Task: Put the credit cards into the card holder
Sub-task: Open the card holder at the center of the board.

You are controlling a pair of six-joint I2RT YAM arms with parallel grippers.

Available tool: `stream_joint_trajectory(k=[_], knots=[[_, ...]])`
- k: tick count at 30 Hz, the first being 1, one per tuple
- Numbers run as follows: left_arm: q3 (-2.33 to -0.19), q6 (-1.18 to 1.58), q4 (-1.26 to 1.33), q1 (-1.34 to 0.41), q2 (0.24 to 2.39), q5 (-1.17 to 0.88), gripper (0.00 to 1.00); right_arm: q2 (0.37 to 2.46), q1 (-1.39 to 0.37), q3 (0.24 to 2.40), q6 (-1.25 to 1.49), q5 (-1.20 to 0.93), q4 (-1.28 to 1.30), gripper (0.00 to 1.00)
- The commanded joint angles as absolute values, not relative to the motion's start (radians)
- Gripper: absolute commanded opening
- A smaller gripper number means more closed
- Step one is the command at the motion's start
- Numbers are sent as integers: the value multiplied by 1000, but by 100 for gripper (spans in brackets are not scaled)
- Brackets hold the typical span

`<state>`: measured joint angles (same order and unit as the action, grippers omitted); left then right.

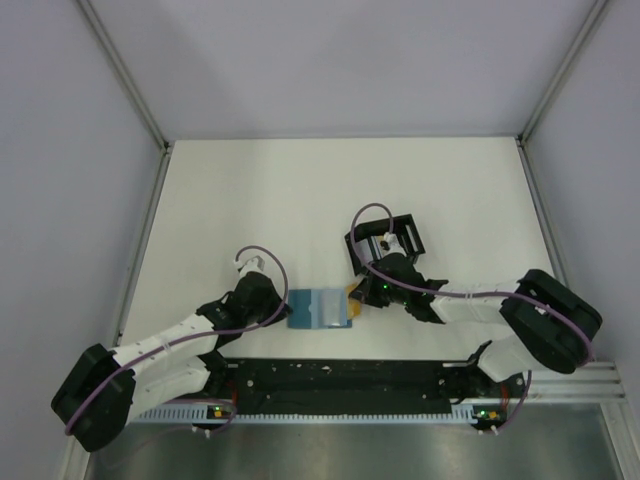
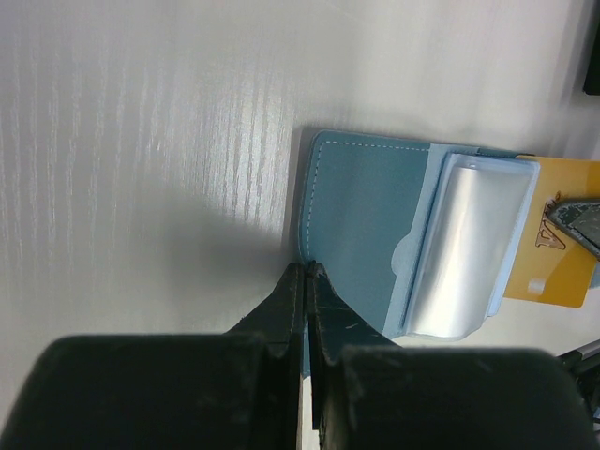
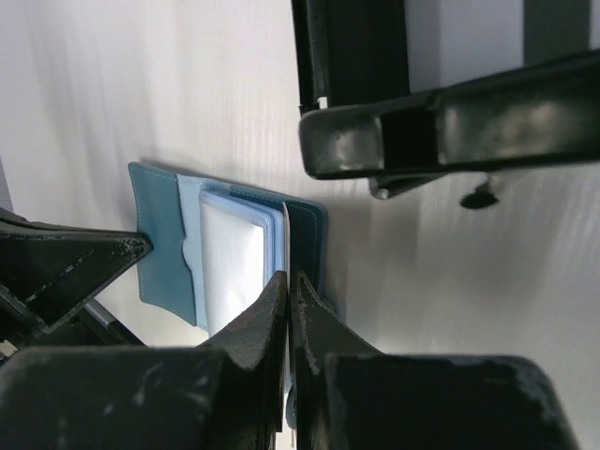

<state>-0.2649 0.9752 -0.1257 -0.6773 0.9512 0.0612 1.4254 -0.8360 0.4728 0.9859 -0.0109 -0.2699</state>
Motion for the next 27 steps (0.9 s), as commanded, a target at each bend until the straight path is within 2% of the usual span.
stream_joint_trajectory(k=[1, 9, 15, 27], knots=[[-245, 982, -83, -681, 953, 69, 0, 1470, -856, 491, 1003, -80, -363, 0], [-233, 985, -58, -681, 960, 69, 0, 1428, -905, 603, 956, -110, -333, 0], [-235, 988, -54, -681, 957, 71, 0, 1495, -949, 681, 934, -114, -302, 0], [-239, 974, -60, -681, 916, 64, 0, 1393, -954, 732, 841, 29, -137, 0]])
